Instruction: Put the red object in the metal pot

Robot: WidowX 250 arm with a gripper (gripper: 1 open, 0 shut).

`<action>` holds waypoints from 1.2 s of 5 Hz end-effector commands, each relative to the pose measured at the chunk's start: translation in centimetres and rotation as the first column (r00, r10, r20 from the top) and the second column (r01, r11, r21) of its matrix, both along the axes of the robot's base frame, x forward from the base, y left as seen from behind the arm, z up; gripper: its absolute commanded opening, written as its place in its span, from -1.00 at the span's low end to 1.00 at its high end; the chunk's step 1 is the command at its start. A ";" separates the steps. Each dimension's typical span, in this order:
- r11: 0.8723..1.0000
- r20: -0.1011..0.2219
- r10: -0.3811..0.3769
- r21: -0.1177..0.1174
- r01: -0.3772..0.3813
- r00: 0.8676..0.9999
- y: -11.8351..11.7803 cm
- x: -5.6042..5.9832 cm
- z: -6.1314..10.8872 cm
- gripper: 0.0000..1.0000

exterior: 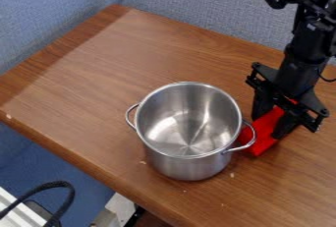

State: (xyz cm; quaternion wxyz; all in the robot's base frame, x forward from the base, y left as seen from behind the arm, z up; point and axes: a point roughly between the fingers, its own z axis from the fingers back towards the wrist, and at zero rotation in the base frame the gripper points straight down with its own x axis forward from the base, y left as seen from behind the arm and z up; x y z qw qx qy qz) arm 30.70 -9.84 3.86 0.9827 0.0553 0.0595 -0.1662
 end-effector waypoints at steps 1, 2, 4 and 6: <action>1.000 0.001 0.010 0.011 -0.010 1.000 0.9 0.2 0.1 -1.00; 1.000 0.001 0.006 0.013 -0.006 1.000 0.9 0.2 0.1 -1.00; 1.000 0.002 -0.009 0.017 0.009 1.000 1.1 0.2 0.2 -1.00; 0.999 0.004 -0.026 0.021 0.026 1.000 1.3 0.1 0.3 -1.00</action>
